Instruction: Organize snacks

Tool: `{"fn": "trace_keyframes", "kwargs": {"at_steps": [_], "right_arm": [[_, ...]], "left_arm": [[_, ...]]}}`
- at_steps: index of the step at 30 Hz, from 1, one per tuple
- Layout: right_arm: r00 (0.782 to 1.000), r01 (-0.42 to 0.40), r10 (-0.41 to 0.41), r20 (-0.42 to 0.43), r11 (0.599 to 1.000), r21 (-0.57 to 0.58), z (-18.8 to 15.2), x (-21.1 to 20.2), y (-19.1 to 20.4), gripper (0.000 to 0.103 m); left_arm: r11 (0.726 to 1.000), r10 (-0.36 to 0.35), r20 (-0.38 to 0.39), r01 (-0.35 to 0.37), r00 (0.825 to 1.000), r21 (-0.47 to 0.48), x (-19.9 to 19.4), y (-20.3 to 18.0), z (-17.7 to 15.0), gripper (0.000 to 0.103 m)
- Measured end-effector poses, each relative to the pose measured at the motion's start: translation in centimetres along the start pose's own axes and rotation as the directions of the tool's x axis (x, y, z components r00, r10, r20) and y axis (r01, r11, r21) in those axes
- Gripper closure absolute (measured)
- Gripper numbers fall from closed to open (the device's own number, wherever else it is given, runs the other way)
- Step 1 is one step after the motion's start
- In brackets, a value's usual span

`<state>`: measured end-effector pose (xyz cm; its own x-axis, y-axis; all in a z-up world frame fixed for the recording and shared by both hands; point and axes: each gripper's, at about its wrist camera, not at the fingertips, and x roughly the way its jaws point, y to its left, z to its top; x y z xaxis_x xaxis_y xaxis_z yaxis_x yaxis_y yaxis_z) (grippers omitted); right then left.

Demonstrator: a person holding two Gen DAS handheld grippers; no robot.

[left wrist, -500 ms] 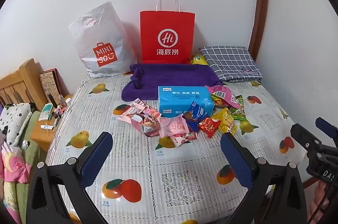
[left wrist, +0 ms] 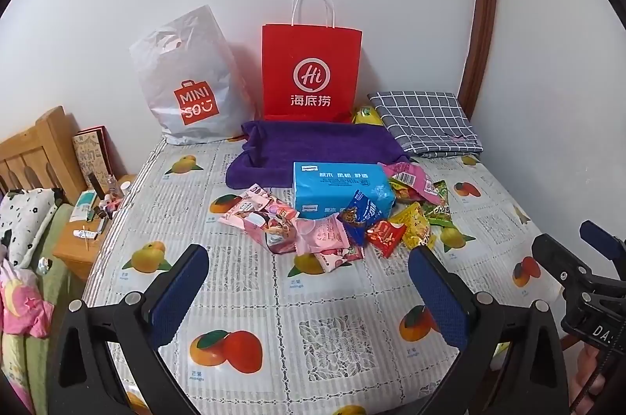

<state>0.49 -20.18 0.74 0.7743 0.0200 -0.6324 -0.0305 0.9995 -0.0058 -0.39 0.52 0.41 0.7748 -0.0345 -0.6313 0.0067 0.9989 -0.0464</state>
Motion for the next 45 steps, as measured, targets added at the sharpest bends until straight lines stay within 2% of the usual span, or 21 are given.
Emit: {"fn": "trace_keyframes", "kwargs": {"at_steps": [45], "right_arm": [[1.000,0.003,-0.003,-0.002,1.000,0.012,-0.33,0.03,-0.37,0.000]], "left_arm": [[1.000,-0.006,0.012,0.006,1.000,0.008,-0.36,-0.35,-0.23,0.000]]}}
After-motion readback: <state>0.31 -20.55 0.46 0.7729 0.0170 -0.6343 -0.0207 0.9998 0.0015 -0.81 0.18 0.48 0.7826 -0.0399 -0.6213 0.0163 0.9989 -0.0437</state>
